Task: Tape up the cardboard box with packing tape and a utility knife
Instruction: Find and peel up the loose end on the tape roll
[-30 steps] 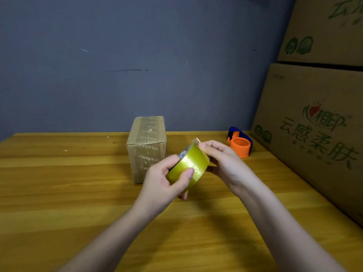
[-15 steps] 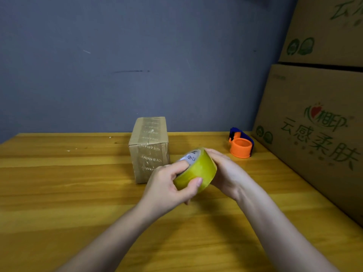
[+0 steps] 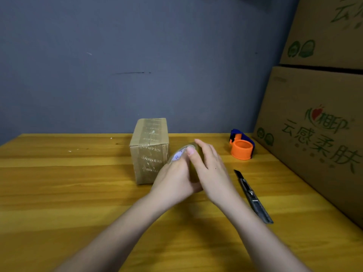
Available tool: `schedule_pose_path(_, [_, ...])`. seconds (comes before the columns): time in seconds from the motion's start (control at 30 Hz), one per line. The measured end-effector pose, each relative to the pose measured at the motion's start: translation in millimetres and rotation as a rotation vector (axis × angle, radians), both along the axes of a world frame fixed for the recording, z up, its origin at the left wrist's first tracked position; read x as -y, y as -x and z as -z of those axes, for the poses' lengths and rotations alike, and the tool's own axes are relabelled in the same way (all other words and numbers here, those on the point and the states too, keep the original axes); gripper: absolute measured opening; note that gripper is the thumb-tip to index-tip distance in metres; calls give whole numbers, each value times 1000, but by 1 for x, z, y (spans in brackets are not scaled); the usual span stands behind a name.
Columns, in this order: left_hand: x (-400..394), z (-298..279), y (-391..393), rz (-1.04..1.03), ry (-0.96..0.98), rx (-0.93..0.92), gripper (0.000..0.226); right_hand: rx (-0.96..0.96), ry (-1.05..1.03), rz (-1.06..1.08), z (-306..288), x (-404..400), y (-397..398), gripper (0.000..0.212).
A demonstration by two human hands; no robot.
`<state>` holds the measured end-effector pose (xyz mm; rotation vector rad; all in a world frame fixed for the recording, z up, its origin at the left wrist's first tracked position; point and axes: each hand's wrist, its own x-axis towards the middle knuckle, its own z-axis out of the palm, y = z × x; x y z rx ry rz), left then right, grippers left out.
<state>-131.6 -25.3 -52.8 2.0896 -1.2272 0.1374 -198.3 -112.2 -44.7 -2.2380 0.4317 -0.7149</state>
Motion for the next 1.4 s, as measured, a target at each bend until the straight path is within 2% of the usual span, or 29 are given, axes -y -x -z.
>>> schedule_pose_path(0.1, [2,-1,7,18,5,83,72,60,-80,63,-5,4,-8,51])
schedule_pose_path(0.23, [0,0,8,19,11,154,59,33,-194,37,-12,12,-16,70])
schedule_pose_path(0.37, [-7,0,7,81,-28,204,44,-41,-434,-133,-21,23,-17,67])
schedule_pose_path(0.6, [-15,-4,10,177,-111,282,37,-250,-627,-434,-20,38,-8,65])
schedule_pose_path(0.77, [-21,-1,8,202,-119,273,41,-201,-604,-431,-15,33,-7,60])
schedule_pose_path(0.9, [-23,1,10,250,-69,141,40,-190,-520,-372,-14,33,-5,60])
schedule_pose_path(1.07, [-21,5,13,266,-81,205,39,-352,-683,-450,-12,42,-2,68])
schedule_pose_path(1.17, [-18,8,14,248,-86,184,35,-275,-752,-357,-7,43,-5,62])
schedule_pose_path(1.2, [-17,9,12,223,-75,147,35,-187,-713,-266,-3,43,-7,60])
schedule_pose_path(1.27, [-13,9,9,156,-46,87,42,-9,-495,-44,0,40,-13,49])
schedule_pose_path(1.3, [-11,8,8,124,-32,84,45,19,-394,-3,2,39,-15,46])
schedule_pose_path(1.33, [-8,8,8,99,-26,98,47,2,-338,-27,3,35,-15,48])
schedule_pose_path(1.4, [-4,6,10,66,-27,137,48,-49,-356,-92,4,30,-15,54])
